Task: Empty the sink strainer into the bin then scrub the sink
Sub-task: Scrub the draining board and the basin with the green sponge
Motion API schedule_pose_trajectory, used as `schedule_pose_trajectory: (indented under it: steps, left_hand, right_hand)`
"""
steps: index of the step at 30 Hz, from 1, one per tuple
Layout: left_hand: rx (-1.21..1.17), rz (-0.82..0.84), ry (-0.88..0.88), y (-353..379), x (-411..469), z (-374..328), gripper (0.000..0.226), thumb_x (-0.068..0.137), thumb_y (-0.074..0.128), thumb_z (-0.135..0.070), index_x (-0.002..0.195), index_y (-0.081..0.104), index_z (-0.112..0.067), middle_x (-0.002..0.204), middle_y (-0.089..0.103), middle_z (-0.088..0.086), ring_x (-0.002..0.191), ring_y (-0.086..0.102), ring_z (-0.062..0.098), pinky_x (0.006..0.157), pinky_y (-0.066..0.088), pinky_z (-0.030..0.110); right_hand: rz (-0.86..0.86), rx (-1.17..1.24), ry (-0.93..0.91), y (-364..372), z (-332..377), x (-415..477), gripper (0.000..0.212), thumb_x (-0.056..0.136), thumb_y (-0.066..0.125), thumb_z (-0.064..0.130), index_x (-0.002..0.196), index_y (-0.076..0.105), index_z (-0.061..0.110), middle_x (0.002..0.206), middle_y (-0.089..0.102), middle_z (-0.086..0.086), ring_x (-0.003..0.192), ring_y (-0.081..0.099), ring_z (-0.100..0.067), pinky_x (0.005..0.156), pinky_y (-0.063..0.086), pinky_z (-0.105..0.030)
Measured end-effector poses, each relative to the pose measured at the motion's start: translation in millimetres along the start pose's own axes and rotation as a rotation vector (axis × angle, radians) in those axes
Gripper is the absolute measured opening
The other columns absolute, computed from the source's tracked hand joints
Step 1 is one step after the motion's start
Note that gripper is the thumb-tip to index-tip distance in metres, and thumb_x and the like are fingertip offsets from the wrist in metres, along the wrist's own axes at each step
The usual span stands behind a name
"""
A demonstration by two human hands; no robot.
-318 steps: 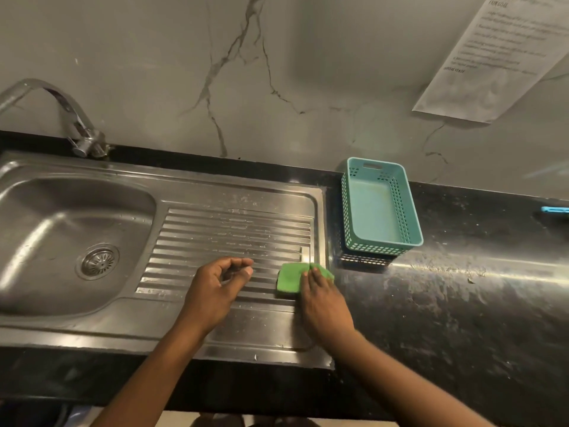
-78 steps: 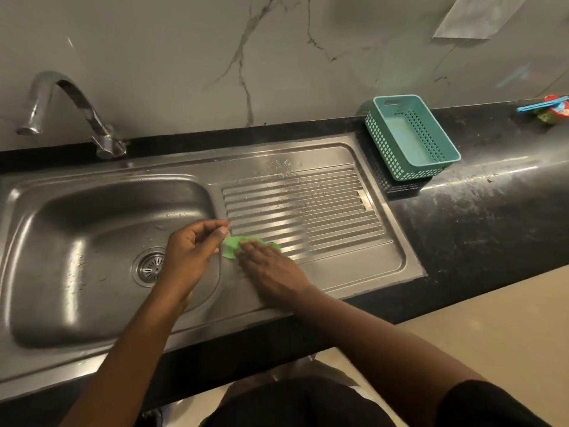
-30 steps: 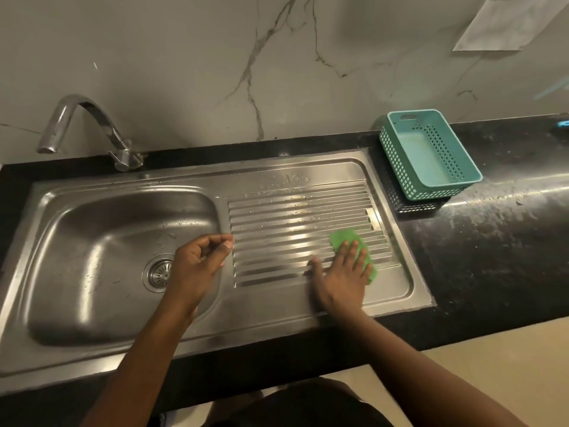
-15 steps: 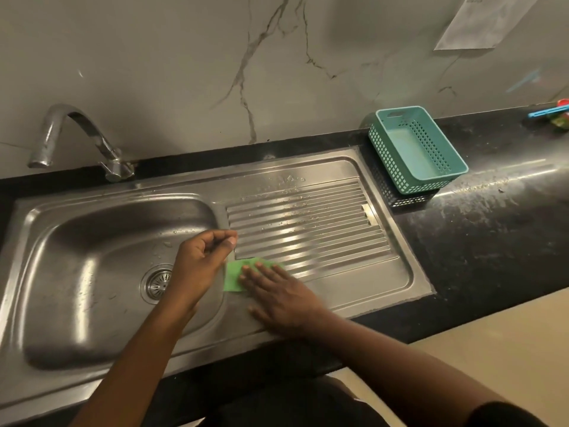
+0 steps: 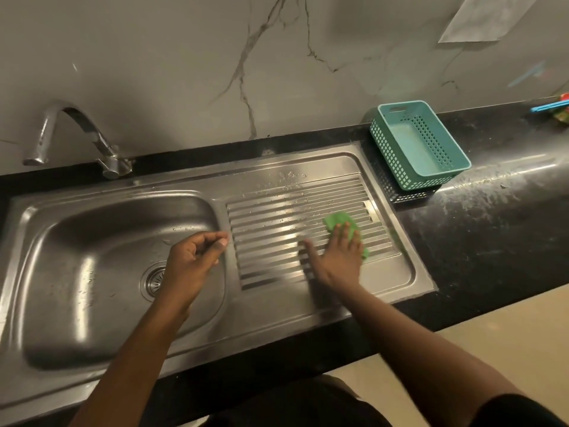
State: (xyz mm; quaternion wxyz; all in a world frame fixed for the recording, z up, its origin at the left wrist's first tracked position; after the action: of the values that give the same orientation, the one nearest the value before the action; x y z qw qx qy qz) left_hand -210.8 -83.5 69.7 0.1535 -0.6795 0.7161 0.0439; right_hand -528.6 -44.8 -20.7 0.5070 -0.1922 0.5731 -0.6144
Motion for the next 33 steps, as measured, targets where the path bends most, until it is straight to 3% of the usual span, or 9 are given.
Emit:
schedule_pose_trajectory:
  steps: [5,9,14,17,22,27,29,33]
  left_hand:
    - [0.004,0.001,0.016,4.9,0.5,-4.0,0.018,0.100,0.068,-0.013,0.108,0.079,-0.025,0.107,0.082,-0.003,0.112,0.075,0.017,0.096,0.059,0.042]
    - [0.036,0.019,0.031,8.3,1.7,-7.1,0.017,0.100,0.069,-0.018,0.110,0.079,-0.027,0.108,0.082,-0.010,0.105,0.075,0.002,0.096,0.059,0.035]
    - [0.023,0.030,0.024,16.6,6.9,-9.8,0.018,0.100,0.069,-0.017,0.113,0.079,-0.023,0.110,0.083,-0.007,0.105,0.076,0.005,0.099,0.059,0.038]
    - [0.013,0.024,0.027,20.0,10.1,-12.3,0.017,0.099,0.070,-0.017,0.112,0.080,-0.024,0.108,0.083,-0.008,0.104,0.076,0.004,0.097,0.059,0.035]
    - [0.008,0.035,0.006,21.2,10.0,-10.4,0.019,0.100,0.069,-0.018,0.116,0.079,-0.022,0.111,0.082,-0.006,0.104,0.075,0.003,0.099,0.059,0.035]
    - [0.008,0.034,-0.006,17.9,9.1,-6.0,0.020,0.100,0.069,-0.019,0.118,0.078,-0.022,0.114,0.082,-0.007,0.106,0.075,0.002,0.101,0.058,0.035]
    - [0.010,0.028,-0.008,15.6,9.0,-5.5,0.020,0.100,0.070,-0.019,0.118,0.079,-0.022,0.114,0.082,-0.008,0.108,0.075,0.003,0.101,0.057,0.035]
    - [0.006,-0.004,-0.003,10.5,9.6,-5.7,0.018,0.100,0.069,-0.015,0.112,0.079,-0.024,0.108,0.083,-0.010,0.107,0.075,0.006,0.095,0.059,0.033]
  right_hand:
    - [0.146,-0.068,-0.371,60.9,126.8,-61.3,0.111,0.090,0.018,0.087,0.167,-0.006,0.011,0.173,-0.018,-0.011,0.159,-0.022,-0.033,0.130,-0.011,-0.048]
    - [0.209,-0.217,-0.552,92.3,181.5,-87.2,0.108,0.090,0.019,0.085,0.165,-0.015,0.014,0.173,-0.020,-0.009,0.157,-0.028,-0.030,0.129,-0.011,-0.048]
    - [0.156,-0.374,-0.887,63.1,147.3,-58.1,0.089,0.100,0.031,0.075,0.167,0.020,0.018,0.175,0.013,-0.006,0.163,0.007,-0.027,0.131,0.008,-0.047]
    - [0.085,-0.368,-0.748,27.5,86.2,-16.8,0.085,0.102,0.027,0.074,0.168,0.018,0.021,0.175,0.015,-0.004,0.162,0.011,-0.026,0.132,0.008,-0.044]
    - [0.057,-0.285,-0.255,-38.8,-49.1,53.1,0.097,0.092,0.001,0.085,0.167,-0.007,0.024,0.175,-0.012,-0.002,0.162,-0.011,-0.023,0.130,-0.005,-0.045]
    - [-0.018,-0.046,0.001,-26.2,-16.4,46.1,0.113,0.087,0.006,0.093,0.167,-0.005,0.013,0.175,-0.010,-0.012,0.161,-0.011,-0.035,0.130,-0.003,-0.054]
    - [0.002,-0.004,-0.040,-2.8,29.9,25.0,0.118,0.085,0.006,0.095,0.167,-0.006,0.011,0.174,-0.014,-0.012,0.160,-0.014,-0.036,0.130,-0.006,-0.053]
    - [0.164,-0.061,-0.407,64.2,151.8,-39.7,0.113,0.087,0.014,0.090,0.167,-0.009,0.013,0.173,-0.017,-0.011,0.160,-0.019,-0.034,0.129,-0.012,-0.048]
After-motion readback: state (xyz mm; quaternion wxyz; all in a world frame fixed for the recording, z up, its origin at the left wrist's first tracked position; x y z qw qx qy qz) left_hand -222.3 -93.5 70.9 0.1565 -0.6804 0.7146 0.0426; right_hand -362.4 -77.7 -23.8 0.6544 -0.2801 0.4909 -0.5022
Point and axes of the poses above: each hand's wrist, its own x-axis towards the middle knuckle, its own y-axis out of the palm, z = x × y, the point moved 9 cm from there along x, towards the middle knuckle
